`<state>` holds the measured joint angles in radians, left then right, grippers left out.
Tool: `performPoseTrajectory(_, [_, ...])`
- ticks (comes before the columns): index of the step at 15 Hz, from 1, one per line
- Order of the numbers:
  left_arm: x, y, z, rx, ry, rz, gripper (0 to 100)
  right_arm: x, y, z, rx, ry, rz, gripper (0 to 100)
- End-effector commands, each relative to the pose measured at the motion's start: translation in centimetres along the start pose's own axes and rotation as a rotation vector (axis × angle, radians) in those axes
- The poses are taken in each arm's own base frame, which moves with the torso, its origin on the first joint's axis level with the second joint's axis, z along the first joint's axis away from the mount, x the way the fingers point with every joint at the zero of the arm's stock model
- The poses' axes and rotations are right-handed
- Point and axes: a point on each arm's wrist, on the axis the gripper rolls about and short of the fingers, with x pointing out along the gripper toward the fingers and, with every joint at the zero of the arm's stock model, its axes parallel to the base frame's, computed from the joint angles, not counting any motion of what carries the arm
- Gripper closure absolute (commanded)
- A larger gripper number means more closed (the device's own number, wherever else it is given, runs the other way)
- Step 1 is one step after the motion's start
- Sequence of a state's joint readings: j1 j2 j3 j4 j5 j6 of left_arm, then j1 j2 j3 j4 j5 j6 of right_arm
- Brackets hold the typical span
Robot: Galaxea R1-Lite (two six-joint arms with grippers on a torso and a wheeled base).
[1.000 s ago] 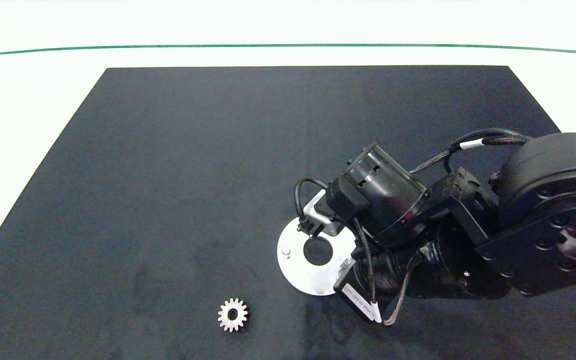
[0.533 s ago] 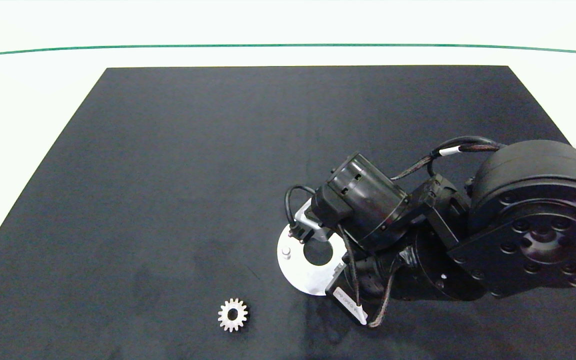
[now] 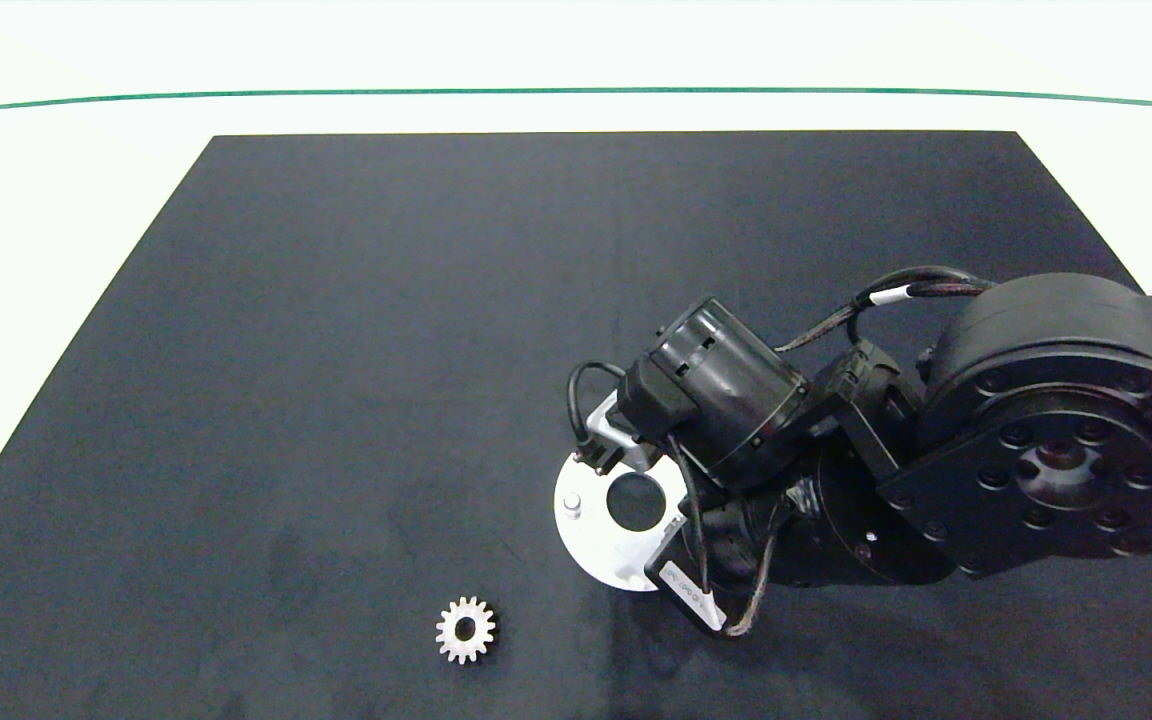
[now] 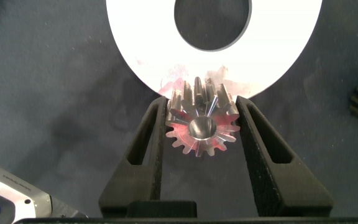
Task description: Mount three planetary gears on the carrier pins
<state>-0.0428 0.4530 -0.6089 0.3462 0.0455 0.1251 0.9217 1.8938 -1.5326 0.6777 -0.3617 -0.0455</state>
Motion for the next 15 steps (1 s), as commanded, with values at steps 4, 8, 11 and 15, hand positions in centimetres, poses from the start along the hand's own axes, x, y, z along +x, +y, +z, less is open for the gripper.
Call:
performPoseTrajectory(4, [-0.03, 0.0, 0.01, 0.001, 0.0, 0.0, 0, 0.58, 0.0, -0.01, 0.0, 0.017, -0.004, 81])
performPoseTrajectory(8, [-0.03, 0.01, 0.03, 0.001, -0.001, 0.0, 0, 0.58, 0.0, -0.02, -0.001, 0.019, -0.004, 81])
performPoseTrajectory(11, [-0.09, 0.02, 0.14, 0.0, -0.006, 0.001, 0, 0.66, -0.08, -0.09, -0.001, 0.023, -0.005, 81])
performPoseTrajectory(15, [-0.14, 0.04, 0.29, 0.002, -0.011, 0.002, 0, 0.84, -0.06, -0.15, 0.0, 0.029, -0.006, 0])
